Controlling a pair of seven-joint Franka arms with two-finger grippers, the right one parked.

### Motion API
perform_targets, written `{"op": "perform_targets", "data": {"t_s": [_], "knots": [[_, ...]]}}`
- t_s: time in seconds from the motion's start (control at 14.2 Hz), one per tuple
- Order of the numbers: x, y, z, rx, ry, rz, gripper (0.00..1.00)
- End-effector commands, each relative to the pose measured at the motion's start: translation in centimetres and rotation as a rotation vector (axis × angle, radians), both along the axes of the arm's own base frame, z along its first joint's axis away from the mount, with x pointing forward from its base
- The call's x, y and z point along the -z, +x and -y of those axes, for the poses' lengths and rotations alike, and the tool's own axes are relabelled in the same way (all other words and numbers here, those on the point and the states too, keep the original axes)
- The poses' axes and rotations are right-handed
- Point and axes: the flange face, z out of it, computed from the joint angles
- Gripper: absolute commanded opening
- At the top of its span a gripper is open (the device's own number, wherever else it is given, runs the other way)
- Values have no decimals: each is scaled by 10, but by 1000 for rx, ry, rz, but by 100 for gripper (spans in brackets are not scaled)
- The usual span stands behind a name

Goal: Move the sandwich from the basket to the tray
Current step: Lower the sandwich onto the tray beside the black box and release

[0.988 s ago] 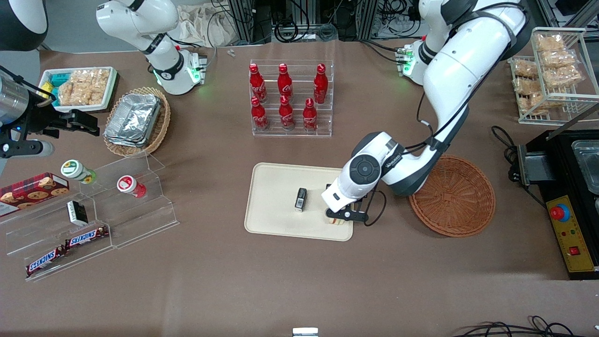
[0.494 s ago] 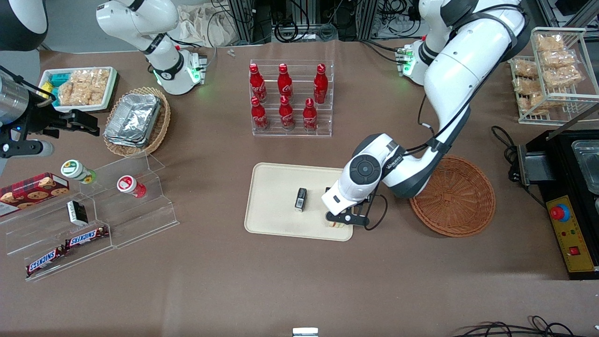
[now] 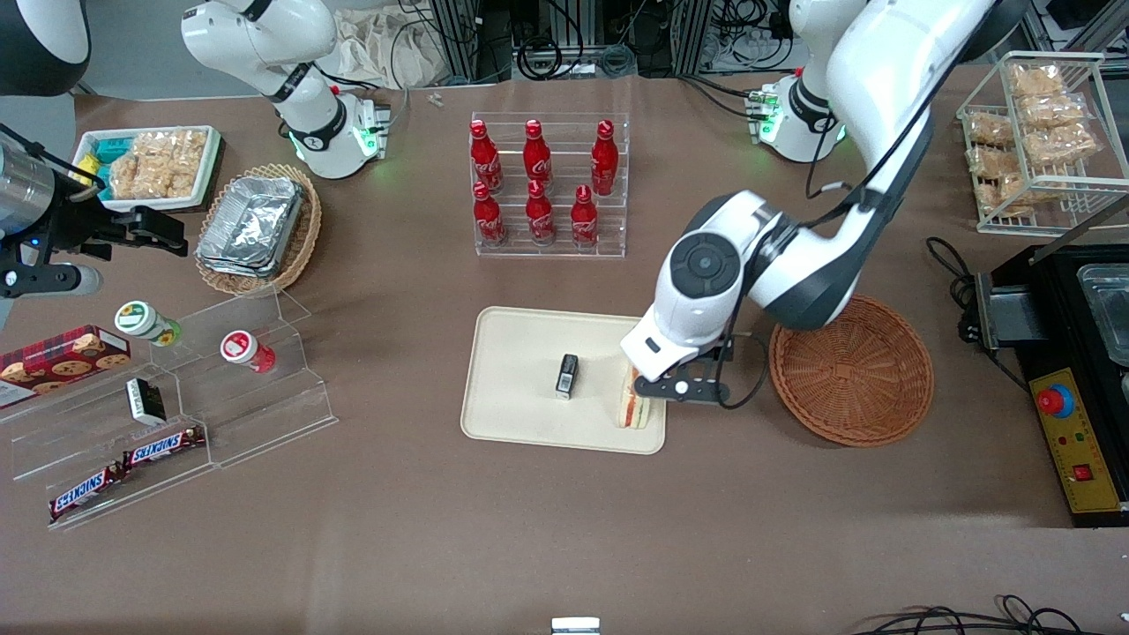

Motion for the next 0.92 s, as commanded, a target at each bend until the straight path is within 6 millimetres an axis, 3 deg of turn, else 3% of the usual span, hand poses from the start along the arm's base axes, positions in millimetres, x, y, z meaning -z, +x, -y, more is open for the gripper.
{"op": "perform_targets", "data": {"t_s": [0.0, 0.14, 0.28, 0.35, 0.42, 0.64, 0.85], "knots": [[-62, -6, -55, -26, 33, 16, 100], [-96, 9, -129, 6, -30, -23, 100], [-125, 11, -212, 70, -128, -30, 100], [-132, 5, -248, 97, -169, -27, 100], [-132, -2, -270, 128, -171, -25, 100], [-119, -1, -285, 158, -61, -42, 100], [-129, 7, -289, 177, -44, -42, 100]]}}
